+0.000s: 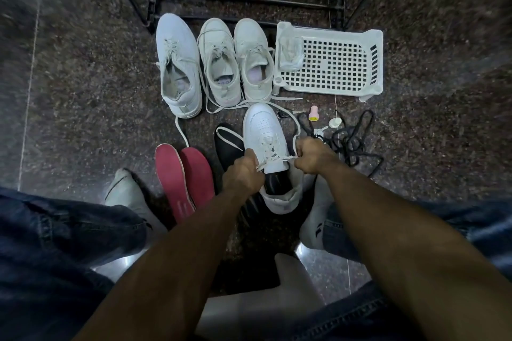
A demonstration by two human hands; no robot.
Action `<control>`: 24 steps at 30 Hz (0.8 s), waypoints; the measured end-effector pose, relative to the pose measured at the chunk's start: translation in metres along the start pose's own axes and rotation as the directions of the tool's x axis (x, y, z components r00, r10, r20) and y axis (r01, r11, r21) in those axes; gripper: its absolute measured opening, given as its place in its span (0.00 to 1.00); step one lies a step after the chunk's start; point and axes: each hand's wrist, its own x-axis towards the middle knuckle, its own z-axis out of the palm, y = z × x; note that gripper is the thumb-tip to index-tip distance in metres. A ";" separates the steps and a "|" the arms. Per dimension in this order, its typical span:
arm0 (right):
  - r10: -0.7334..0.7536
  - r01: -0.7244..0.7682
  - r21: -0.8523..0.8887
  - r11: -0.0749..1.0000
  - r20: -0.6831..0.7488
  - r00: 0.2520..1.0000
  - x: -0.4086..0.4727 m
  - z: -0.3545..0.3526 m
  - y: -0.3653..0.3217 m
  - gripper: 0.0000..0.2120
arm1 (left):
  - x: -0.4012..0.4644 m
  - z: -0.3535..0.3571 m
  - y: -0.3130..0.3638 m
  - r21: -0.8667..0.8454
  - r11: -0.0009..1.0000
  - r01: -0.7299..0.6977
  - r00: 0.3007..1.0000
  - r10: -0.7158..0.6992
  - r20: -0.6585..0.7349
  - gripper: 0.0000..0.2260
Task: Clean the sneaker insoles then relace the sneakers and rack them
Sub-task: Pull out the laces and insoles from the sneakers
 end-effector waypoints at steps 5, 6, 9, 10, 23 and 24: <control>0.065 -0.063 0.042 0.997 -0.036 0.997 -0.005 0.010 -0.004 0.07 | -0.008 0.012 0.004 0.205 0.964 -0.172 0.975 0.196 -0.102 0.13; 0.067 -0.065 0.062 0.996 -0.032 0.997 -0.006 0.013 -0.007 0.07 | -0.008 0.015 0.004 0.323 0.910 -0.260 0.942 0.313 -0.125 0.13; 0.072 -0.072 0.125 0.990 -0.001 0.997 -0.004 0.014 -0.015 0.05 | -0.004 0.030 -0.002 0.583 0.692 -0.426 0.813 0.576 -0.091 0.13; 0.075 -0.077 0.140 0.987 0.018 0.997 -0.003 0.012 -0.017 0.04 | 0.000 0.033 -0.004 0.606 0.667 -0.433 0.804 0.590 -0.075 0.13; 0.079 -0.125 0.202 0.971 0.220 0.972 0.009 0.016 -0.023 0.06 | 0.035 0.043 -0.006 0.749 0.540 -0.384 0.725 0.679 -0.117 0.10; 0.095 -0.143 0.221 0.965 0.212 0.973 0.007 0.017 -0.023 0.10 | 0.035 0.042 -0.007 0.744 0.532 -0.405 0.703 0.701 -0.119 0.11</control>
